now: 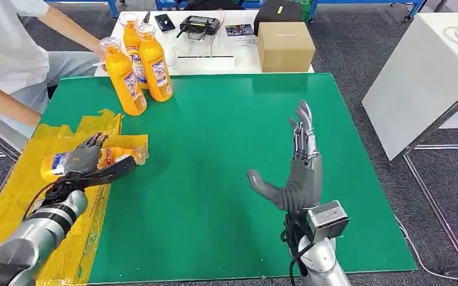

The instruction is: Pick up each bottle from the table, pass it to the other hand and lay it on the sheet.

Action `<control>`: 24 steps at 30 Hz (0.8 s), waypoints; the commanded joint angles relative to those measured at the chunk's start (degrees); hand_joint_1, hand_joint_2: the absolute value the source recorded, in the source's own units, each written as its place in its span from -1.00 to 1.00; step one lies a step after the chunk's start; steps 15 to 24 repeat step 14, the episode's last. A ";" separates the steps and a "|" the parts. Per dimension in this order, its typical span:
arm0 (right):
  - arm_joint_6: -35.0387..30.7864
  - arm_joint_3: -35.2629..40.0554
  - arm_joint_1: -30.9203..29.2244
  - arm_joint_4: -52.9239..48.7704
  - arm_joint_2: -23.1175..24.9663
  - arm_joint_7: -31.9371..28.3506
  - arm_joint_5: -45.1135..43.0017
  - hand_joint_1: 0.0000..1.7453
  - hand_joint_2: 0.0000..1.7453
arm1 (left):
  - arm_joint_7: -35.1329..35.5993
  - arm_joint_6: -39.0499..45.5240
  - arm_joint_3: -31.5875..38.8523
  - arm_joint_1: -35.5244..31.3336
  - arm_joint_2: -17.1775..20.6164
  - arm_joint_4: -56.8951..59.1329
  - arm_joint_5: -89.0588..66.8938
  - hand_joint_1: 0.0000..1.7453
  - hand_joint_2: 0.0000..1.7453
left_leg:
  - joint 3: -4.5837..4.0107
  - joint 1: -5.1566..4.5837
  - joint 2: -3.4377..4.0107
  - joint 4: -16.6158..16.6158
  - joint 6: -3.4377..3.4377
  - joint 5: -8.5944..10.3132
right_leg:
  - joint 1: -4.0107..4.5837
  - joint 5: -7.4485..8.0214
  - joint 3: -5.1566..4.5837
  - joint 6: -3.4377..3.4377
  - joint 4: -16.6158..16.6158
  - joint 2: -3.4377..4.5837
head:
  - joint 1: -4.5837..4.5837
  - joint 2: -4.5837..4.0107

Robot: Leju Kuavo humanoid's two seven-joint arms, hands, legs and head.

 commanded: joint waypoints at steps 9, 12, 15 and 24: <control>-0.24 -0.16 0.82 1.74 -1.48 0.15 0.67 -1.00 1.00 | -8.66 -6.09 6.85 10.89 -2.93 -23.84 14.14 -1.00 1.00 | 0.06 0.06 0.02 -0.01 -0.02 -0.09 | 0.06 -0.04 0.07 -0.04 -0.07 0.04 | 0.00 0.00; -0.17 -0.24 0.79 1.80 -1.43 0.09 0.65 -1.00 1.00 | -8.48 -6.45 6.66 11.05 -2.70 -24.29 14.23 -1.00 1.00 | 0.02 0.06 0.01 0.00 -0.02 -0.07 | 0.06 -0.04 0.01 -0.04 -0.05 0.05 | 0.00 0.00; -0.17 -0.24 0.79 1.80 -1.43 0.09 0.65 -1.00 1.00 | -8.48 -6.45 6.66 11.05 -2.70 -24.29 14.23 -1.00 1.00 | 0.07 0.10 -0.03 -0.01 -0.04 -0.09 | 0.11 -0.05 0.10 -0.07 -0.09 0.00 | 0.00 0.00; -0.17 -0.24 0.79 1.80 -1.43 0.09 0.65 -1.00 1.00 | -8.48 -6.45 6.66 11.05 -2.70 -24.29 14.23 -1.00 1.00 | 0.07 0.10 -0.03 -0.01 -0.04 -0.09 | 0.11 -0.05 0.10 -0.07 -0.09 0.00 | 0.00 0.00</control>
